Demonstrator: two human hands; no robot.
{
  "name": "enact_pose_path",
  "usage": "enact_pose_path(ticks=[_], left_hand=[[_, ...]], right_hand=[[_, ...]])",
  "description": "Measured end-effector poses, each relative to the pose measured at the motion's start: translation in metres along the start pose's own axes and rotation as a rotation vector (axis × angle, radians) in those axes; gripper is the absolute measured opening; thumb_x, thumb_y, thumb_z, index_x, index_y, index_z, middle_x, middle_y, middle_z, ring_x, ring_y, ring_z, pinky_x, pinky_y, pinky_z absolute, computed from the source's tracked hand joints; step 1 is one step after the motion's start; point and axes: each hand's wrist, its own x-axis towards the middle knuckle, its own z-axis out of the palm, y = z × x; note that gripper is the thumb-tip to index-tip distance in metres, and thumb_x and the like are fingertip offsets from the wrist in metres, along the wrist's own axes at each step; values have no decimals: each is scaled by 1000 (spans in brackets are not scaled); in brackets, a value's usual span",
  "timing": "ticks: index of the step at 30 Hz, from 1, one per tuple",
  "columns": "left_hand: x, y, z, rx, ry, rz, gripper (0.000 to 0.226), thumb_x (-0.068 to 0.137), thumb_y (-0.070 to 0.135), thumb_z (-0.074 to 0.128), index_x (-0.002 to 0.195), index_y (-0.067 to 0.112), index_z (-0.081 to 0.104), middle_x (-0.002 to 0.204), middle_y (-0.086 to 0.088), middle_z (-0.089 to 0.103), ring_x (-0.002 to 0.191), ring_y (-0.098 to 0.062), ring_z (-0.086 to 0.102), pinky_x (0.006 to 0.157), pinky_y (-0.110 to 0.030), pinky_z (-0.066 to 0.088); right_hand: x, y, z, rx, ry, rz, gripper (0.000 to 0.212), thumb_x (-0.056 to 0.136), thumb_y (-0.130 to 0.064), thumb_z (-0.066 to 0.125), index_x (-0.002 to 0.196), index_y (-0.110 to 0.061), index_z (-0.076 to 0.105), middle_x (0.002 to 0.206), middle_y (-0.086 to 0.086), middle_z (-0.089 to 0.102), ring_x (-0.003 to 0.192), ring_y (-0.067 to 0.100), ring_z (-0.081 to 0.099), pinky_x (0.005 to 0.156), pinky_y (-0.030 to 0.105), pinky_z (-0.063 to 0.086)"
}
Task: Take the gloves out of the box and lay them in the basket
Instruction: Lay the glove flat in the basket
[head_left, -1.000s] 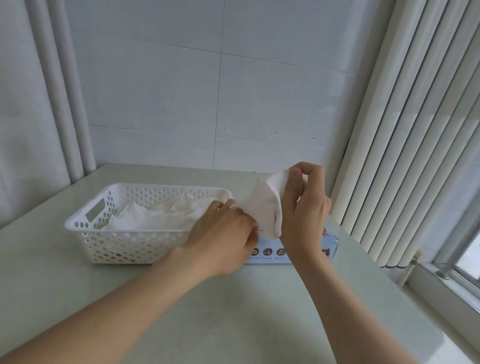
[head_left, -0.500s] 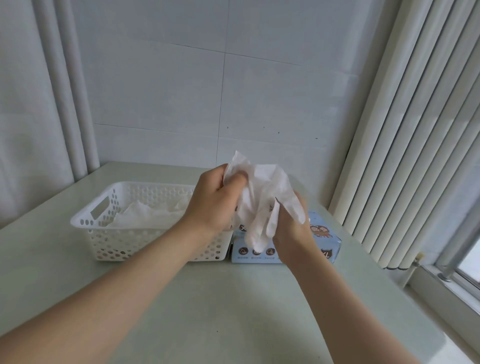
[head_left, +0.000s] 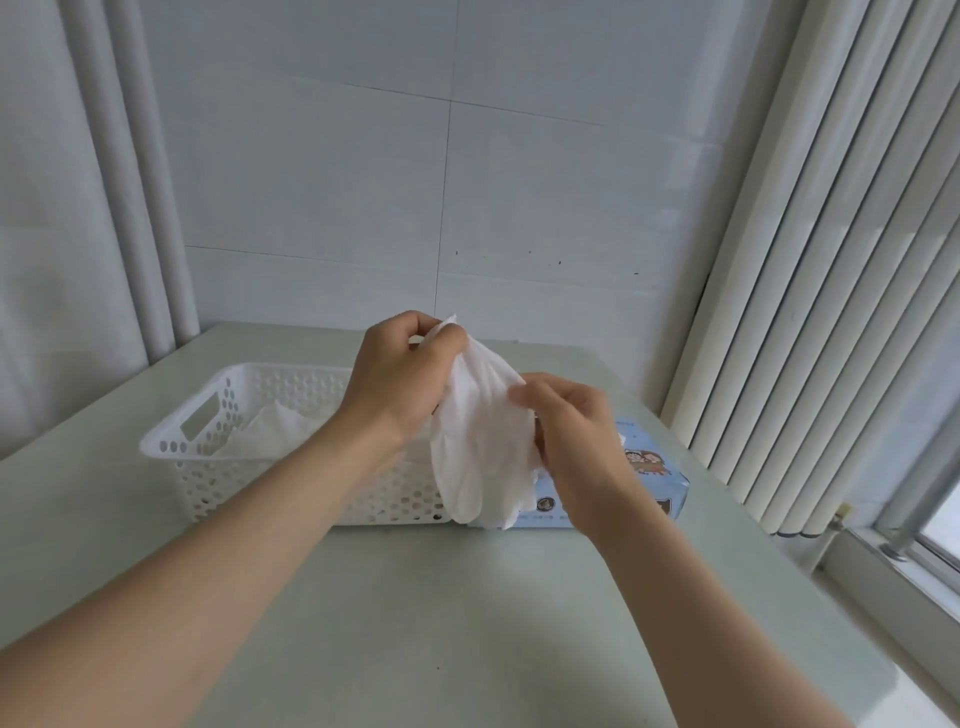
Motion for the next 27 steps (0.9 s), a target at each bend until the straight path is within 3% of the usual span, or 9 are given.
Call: enact_pose_path(ticks=[5, 8, 10, 14, 16, 19, 22, 24, 27], left_hand=[[6, 6, -11, 48, -193, -35, 46, 90, 37, 64, 78, -2, 42, 78, -5, 38, 71, -24, 36, 69, -38, 33], [8, 6, -17, 77, -294, -58, 70, 85, 63, 71, 82, -3, 48, 79, -5, 40, 71, -23, 40, 70, -36, 37], [9, 4, -19, 94, -301, -56, 83, 80, 75, 72, 85, -6, 55, 77, -4, 43, 69, -21, 44, 70, -35, 39], [11, 0, -20, 132, -187, -13, 44, 96, 57, 68, 83, 15, 74, 65, 11, 57, 57, -6, 53, 67, -26, 43], [12, -1, -19, 135, -134, -7, 32, 99, 46, 68, 84, 18, 74, 63, 14, 54, 54, -4, 48, 61, -25, 39], [14, -2, -19, 113, -79, -20, 22, 98, 36, 68, 85, 19, 74, 72, 5, 52, 66, -14, 48, 67, -30, 40], [15, -2, -18, 134, -45, -8, 17, 99, 28, 65, 91, 16, 74, 75, 5, 59, 69, -16, 54, 64, -28, 44], [16, -3, -18, 157, -18, 10, 12, 101, 24, 60, 99, 18, 71, 83, 6, 64, 73, -16, 58, 64, -28, 46], [18, -4, -19, 232, 20, 105, 11, 107, 25, 51, 111, 18, 59, 98, 4, 62, 85, -14, 57, 69, -30, 44]], right_hand=[[-3, -8, 5, -75, 84, -49, 35, 93, -19, 50, 86, 15, 52, 74, 22, 35, 74, 26, 31, 69, 41, 28], [-3, -6, 6, -132, 116, -95, 31, 98, -13, 45, 83, 11, 59, 70, 24, 48, 64, 25, 39, 60, 40, 34], [-4, -6, 6, -147, 113, -83, 31, 102, -18, 48, 87, -6, 72, 68, 14, 62, 59, 20, 52, 56, 33, 41], [-7, -8, 4, -101, -22, -64, 39, 100, -42, 63, 94, -6, 74, 76, 24, 69, 62, 24, 60, 58, 36, 47], [-8, -7, 3, -172, -80, -51, 30, 95, -38, 70, 91, -8, 77, 83, 23, 73, 65, 21, 65, 60, 32, 49], [-8, -4, 3, -184, -119, -3, 13, 90, -19, 74, 80, -12, 77, 76, 9, 74, 67, 17, 63, 62, 28, 47], [-6, -1, 3, -94, -104, 15, 14, 78, -23, 70, 72, -11, 66, 75, 8, 63, 73, 21, 56, 71, 37, 40], [-3, -1, 3, -63, -89, 13, 11, 72, -23, 66, 69, -14, 61, 73, 6, 58, 70, 21, 51, 66, 33, 36], [-3, 1, -2, -22, -106, 53, 23, 69, -20, 68, 86, -4, 64, 77, 7, 67, 70, 25, 60, 65, 35, 44]])
